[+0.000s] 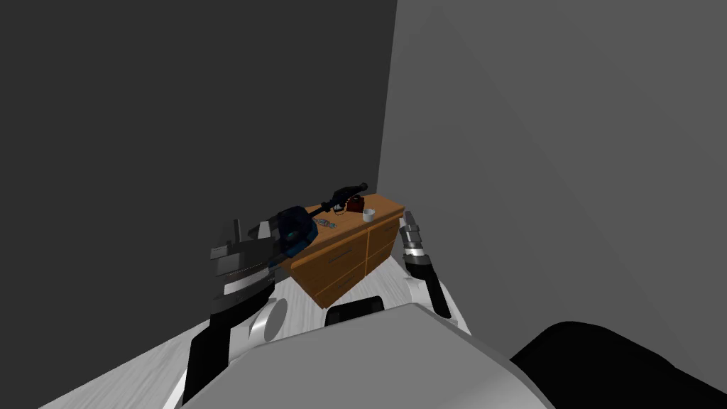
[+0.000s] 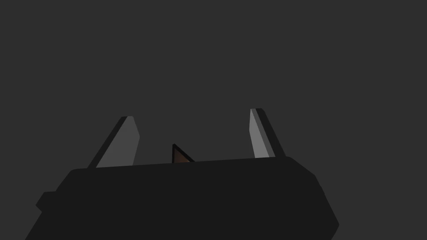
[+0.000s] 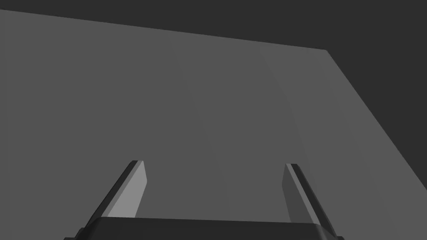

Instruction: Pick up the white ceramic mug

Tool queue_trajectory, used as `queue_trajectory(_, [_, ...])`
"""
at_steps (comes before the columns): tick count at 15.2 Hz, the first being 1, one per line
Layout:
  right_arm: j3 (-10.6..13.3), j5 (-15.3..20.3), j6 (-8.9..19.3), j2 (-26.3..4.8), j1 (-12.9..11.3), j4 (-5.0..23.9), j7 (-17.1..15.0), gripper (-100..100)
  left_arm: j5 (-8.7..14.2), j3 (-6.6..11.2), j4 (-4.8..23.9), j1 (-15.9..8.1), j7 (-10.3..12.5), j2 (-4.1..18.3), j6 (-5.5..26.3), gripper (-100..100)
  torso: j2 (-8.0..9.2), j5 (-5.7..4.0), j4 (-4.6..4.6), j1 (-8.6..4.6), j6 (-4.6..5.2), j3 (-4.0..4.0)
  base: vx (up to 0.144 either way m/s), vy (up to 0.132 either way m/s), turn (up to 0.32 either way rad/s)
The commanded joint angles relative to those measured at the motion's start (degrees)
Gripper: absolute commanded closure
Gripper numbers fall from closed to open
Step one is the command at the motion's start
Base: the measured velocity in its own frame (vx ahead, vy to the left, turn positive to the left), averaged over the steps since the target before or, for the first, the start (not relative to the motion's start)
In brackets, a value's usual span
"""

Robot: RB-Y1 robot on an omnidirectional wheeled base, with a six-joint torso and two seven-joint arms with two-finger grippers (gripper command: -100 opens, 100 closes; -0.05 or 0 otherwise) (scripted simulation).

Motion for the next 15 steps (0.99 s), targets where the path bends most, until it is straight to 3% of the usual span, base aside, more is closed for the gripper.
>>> queue_trajectory(1, [-0.2, 0.1, -0.1, -2.4, 0.1, 0.3, -0.4, -100, 0.0, 0.00, 0.0, 0.0, 0.0, 0.0, 0.0, 0, 0.00, 0.00, 0.00, 0.00, 0.00, 0.00, 0.003, 0.000, 0.020])
queue_trajectory(15, [-2.4, 0.9, -1.7, -19.0, 0.8, 3.5, -5.1, -100, 0.0, 0.00, 0.0, 0.0, 0.0, 0.0, 0.0, 0, -0.04, -0.01, -0.01, -0.06, -0.01, -0.02, 0.010, -0.006, 0.037])
